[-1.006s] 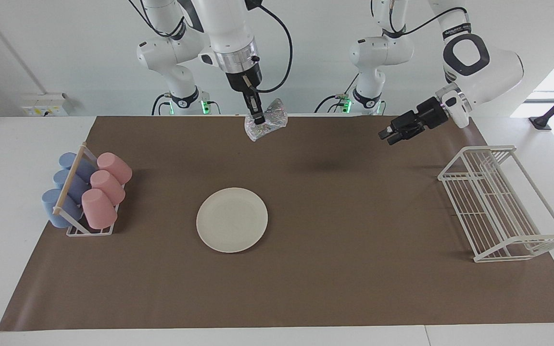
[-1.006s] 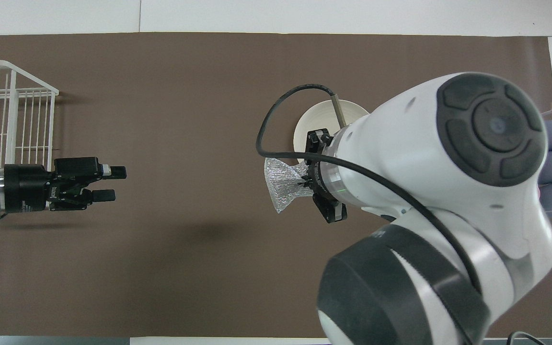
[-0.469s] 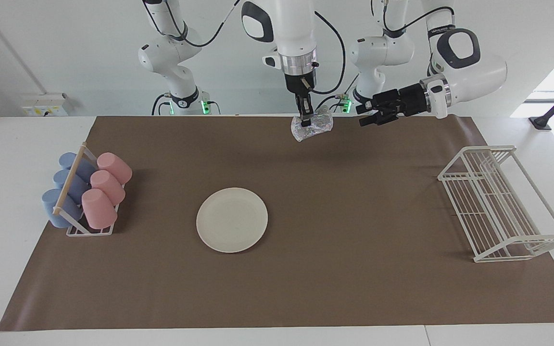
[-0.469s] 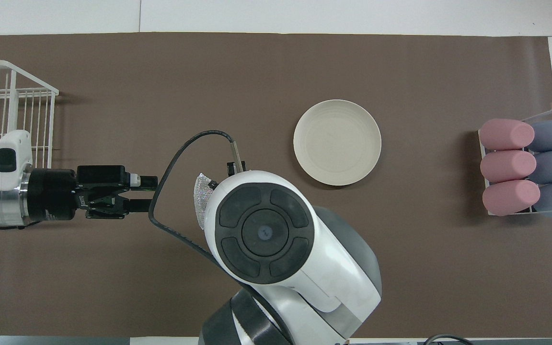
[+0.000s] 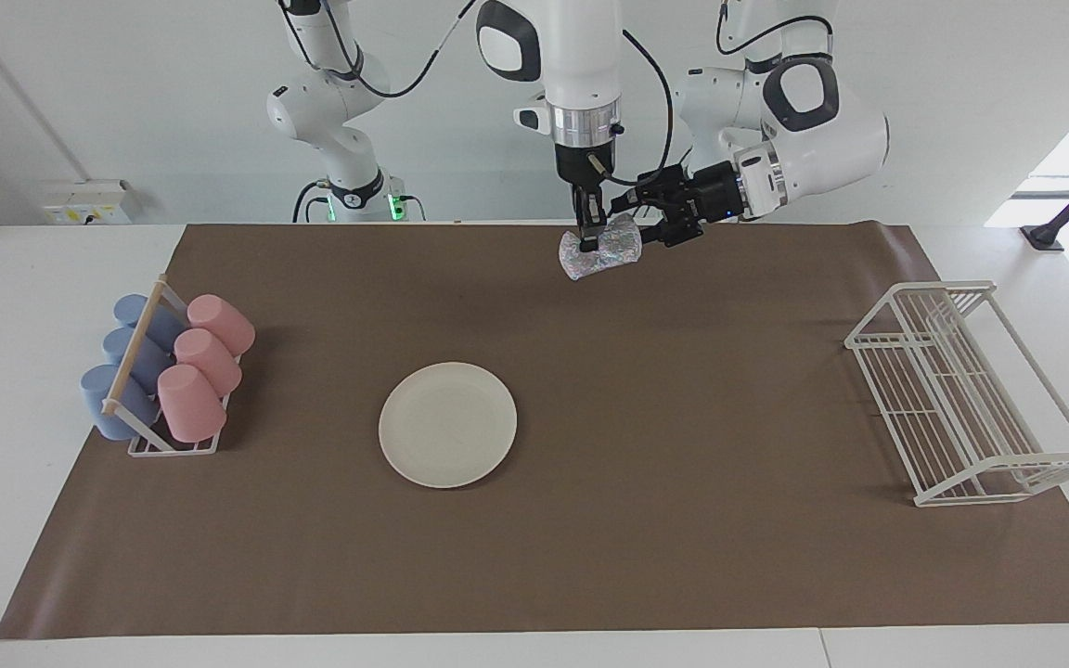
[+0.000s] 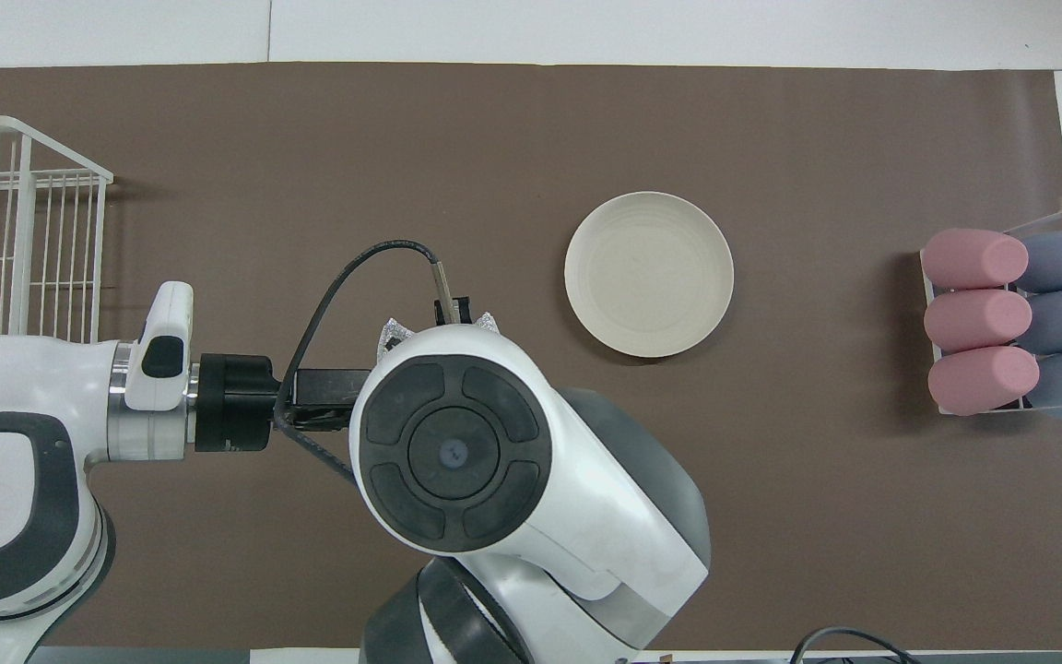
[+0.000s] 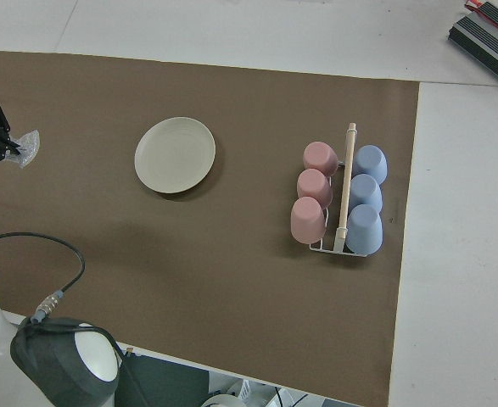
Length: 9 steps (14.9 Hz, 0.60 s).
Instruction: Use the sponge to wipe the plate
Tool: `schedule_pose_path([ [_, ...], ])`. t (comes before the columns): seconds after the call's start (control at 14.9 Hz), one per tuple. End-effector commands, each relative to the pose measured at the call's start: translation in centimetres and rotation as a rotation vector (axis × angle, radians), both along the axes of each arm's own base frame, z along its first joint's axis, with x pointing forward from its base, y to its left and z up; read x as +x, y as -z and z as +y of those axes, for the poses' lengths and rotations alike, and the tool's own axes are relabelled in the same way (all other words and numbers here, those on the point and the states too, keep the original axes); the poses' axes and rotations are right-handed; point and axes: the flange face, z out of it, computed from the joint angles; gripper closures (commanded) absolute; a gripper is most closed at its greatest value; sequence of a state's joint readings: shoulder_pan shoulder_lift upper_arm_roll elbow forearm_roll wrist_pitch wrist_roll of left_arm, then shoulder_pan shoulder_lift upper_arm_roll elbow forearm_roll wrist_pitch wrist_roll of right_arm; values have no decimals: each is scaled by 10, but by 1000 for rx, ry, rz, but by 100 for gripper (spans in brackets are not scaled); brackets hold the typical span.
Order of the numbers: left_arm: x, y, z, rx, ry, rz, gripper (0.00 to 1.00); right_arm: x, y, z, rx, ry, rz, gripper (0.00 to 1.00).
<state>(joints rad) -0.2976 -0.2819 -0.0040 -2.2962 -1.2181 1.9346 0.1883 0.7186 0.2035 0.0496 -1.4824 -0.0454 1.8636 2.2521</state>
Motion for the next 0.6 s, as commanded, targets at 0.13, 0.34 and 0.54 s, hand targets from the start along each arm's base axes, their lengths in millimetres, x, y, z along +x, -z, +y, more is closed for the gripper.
schedule_pose_path([
  [0.13,-9,-1,8,-15,-37,-13,70,4,-3,2,-22,10,-12,100],
  [0.34,-8,-3,6,-28,-69,42,100,3,-3,2,-22,5,-12,100],
  [0.54,-7,-5,5,-36,-97,58,100,2,-2,3,-21,4,-13,100],
])
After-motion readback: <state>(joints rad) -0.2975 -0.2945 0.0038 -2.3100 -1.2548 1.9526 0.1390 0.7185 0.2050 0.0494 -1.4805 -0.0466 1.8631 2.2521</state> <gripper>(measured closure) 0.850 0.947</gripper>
